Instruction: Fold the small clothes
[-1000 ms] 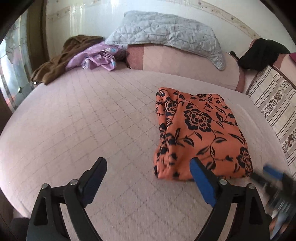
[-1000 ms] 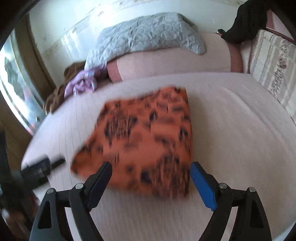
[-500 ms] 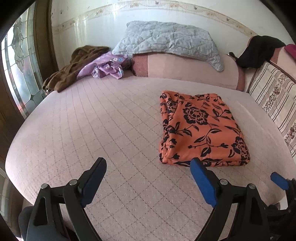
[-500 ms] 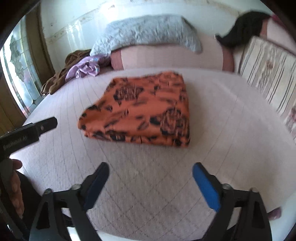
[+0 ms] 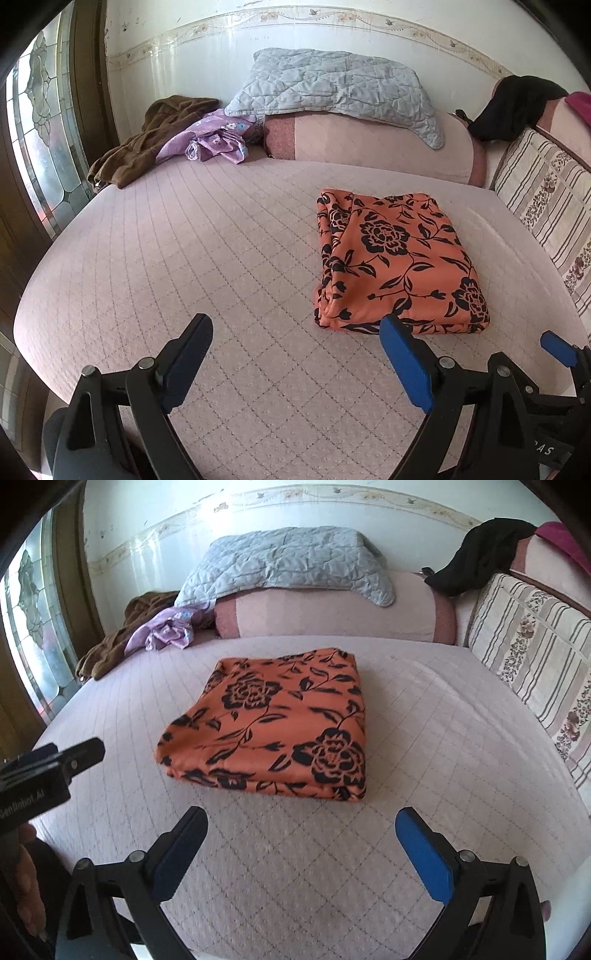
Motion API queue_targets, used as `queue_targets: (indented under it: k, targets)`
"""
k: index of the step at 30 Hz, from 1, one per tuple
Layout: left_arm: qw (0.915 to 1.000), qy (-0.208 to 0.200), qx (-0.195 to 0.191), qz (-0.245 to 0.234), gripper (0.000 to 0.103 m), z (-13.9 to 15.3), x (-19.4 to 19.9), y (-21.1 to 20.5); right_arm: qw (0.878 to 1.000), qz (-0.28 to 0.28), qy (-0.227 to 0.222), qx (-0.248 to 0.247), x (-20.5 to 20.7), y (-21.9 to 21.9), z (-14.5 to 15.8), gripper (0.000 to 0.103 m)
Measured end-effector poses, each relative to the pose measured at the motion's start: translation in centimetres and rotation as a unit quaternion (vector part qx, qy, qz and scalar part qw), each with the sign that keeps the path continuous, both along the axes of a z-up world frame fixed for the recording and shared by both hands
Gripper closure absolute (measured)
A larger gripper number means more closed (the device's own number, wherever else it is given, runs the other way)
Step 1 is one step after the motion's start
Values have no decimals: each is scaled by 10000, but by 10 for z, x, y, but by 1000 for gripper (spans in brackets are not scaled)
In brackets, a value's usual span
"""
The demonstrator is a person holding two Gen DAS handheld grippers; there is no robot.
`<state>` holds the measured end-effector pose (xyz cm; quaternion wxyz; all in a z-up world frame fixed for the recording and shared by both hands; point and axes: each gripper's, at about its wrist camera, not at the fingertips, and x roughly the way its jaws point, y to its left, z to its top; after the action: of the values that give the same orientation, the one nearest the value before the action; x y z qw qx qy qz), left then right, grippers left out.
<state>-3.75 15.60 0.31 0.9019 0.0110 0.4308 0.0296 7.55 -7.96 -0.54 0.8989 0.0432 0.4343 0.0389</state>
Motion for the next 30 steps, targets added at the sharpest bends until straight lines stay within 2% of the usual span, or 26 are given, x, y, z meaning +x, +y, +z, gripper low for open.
queue_targets:
  k: [7,14,19,23,30]
  targets:
    - [10000,1,45,29,11,6,1,-6,9997,-54,139,213,6,-5,-3,0]
    - [9999,-68,-87,18,11,18,-2,-12,9996,-120,116,231,9,-9,-1,0]
    - [10000,-56,14,-64,11,18,-3,-19,9996,-135,131,188,13,-13,-1,0]
    - [9999,-28,101,-60,6,15,-4,-21,9997,-169,38,167,12,-15,6,0]
    - [9999,-81,84,-46,5,15,-5,-18,9998,-160,-135,7,16,-13,21,0]
